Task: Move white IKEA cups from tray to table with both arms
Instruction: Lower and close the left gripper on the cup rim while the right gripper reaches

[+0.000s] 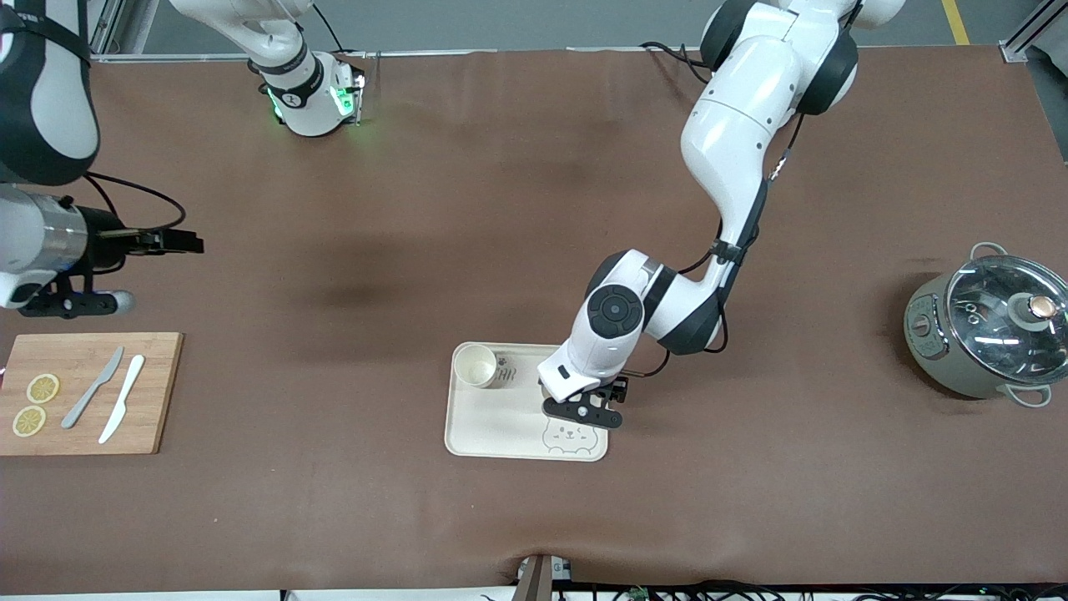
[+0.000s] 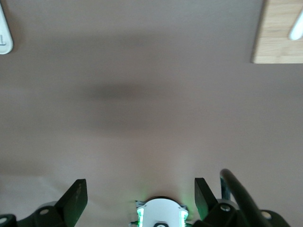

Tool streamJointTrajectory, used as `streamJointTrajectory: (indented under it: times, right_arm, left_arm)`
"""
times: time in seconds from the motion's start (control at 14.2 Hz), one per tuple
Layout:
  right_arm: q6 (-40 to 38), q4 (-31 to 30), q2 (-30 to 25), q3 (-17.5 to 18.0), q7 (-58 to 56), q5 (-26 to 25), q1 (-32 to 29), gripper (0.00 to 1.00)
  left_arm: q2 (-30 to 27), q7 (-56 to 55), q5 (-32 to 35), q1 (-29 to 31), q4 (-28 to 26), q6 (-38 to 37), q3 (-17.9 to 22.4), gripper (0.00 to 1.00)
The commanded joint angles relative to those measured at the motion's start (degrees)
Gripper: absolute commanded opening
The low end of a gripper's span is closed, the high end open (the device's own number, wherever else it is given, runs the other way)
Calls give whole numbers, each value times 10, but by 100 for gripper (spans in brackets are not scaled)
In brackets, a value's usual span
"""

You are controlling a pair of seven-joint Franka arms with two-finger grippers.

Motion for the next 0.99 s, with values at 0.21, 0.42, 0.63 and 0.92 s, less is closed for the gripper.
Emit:
streamJointTrajectory:
  times: [0.21, 0.42, 0.63, 0.92]
  right_arm:
    - [3, 1, 24, -1, 98, 49, 9, 100]
    - [6, 1, 32, -1, 121, 48, 15, 100]
    - [20, 0, 35, -1, 124, 48, 21, 100]
    - [23, -2, 43, -1, 200, 48, 50, 100]
  left_arm:
    - [16, -22, -8, -15, 30, -3, 23, 0]
    - [15, -20, -9, -16, 30, -4, 23, 0]
    - [15, -23, -9, -16, 30, -4, 23, 0]
    - [4, -21, -9, -12, 25, -11, 23, 0]
